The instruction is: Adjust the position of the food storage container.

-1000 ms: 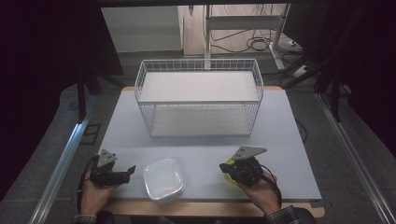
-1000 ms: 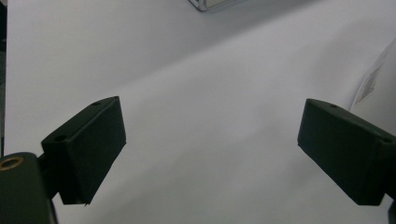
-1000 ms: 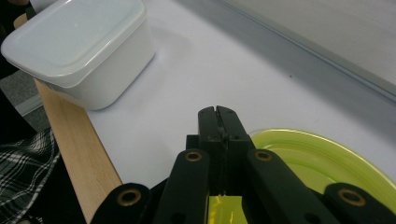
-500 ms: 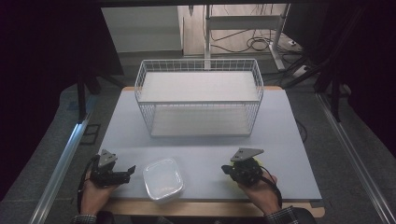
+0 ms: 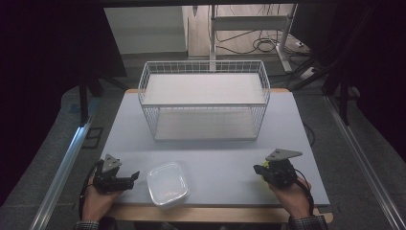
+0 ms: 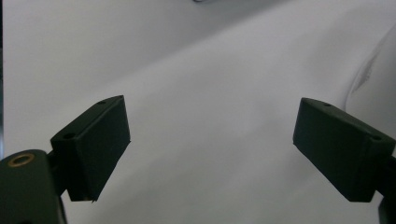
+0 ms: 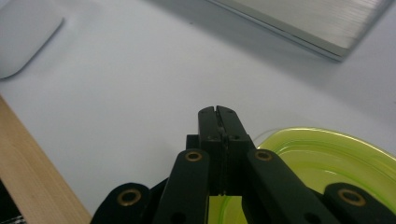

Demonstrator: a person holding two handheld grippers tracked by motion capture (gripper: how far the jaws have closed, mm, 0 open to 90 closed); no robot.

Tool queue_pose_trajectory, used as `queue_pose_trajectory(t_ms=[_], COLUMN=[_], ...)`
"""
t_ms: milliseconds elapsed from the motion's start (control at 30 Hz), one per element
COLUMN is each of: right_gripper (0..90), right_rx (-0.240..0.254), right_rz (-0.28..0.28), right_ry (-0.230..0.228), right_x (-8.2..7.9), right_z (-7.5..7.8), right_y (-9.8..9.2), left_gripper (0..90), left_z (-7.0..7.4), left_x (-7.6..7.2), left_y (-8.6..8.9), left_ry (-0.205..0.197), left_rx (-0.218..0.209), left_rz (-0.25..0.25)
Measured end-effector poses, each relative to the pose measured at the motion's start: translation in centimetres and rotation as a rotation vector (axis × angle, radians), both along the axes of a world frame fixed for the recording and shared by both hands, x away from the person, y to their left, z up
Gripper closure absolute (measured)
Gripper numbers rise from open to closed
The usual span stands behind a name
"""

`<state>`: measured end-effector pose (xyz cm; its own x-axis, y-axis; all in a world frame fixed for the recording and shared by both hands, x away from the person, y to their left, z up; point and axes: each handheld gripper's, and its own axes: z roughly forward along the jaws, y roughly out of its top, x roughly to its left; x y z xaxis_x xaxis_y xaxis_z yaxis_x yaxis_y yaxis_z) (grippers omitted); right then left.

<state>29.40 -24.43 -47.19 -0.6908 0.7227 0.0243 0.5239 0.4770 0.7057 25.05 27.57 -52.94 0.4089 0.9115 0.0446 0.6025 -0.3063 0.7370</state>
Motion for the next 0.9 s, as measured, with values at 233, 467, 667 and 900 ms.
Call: queue_pose_trajectory(t_ms=[233, 467, 667, 900], right_gripper=[90.0, 90.0, 90.0, 90.0], right_rx=[0.010, 0.025, 0.027, 0.034], right_rz=[-0.002, 0.035, 0.074, 0.103], right_ry=[-0.020, -0.038, -0.022, -0.013], right_x=[-0.3, -1.2, -1.6, -2.1], right_z=[0.2, 0.5, 0.5, 0.5], right_y=[0.1, 1.3, 2.2, 2.9], left_gripper=[28.6, 73.2, 83.6, 87.4], left_z=[0.6, 0.7, 0.5, 0.7], left_x=[-2.0, -4.0, -5.1, -5.0], left_y=[-0.7, -1.8, -3.6, -6.0], left_ry=[0.023, 0.096, 0.155, 0.175], left_rx=[-0.037, -0.097, -0.120, -0.104], left_rz=[-0.081, -0.241, -0.375, -0.450])
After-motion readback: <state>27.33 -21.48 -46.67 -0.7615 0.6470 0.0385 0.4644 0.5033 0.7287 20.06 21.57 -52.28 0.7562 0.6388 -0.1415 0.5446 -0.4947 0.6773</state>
